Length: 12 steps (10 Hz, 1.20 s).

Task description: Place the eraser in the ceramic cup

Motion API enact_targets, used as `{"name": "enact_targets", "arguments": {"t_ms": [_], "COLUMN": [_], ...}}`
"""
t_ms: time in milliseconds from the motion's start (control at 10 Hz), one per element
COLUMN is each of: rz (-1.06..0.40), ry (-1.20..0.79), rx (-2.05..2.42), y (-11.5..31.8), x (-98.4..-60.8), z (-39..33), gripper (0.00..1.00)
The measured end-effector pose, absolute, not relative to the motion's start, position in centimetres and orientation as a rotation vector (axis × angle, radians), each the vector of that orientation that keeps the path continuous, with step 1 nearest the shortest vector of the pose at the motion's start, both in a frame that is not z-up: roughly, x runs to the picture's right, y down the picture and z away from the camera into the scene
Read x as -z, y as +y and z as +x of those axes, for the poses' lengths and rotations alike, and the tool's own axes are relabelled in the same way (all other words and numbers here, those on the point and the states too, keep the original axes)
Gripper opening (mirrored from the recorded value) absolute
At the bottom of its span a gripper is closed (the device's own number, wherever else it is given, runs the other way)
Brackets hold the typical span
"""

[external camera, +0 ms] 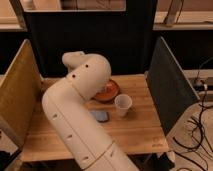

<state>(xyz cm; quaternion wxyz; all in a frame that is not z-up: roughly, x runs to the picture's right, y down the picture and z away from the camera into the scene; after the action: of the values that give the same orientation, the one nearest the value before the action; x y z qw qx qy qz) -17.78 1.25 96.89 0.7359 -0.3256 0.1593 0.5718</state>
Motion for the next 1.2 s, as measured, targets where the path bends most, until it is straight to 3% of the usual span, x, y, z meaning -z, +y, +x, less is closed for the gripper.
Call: {"name": "enact_targets", "arguments": {"t_ms": [1200], "rz": [-0.693], "ry": [0.369], "rx": [-1.231], "y": [3.2], "x": [-97.1], "z": [-20.7], "gripper": [0.80]}}
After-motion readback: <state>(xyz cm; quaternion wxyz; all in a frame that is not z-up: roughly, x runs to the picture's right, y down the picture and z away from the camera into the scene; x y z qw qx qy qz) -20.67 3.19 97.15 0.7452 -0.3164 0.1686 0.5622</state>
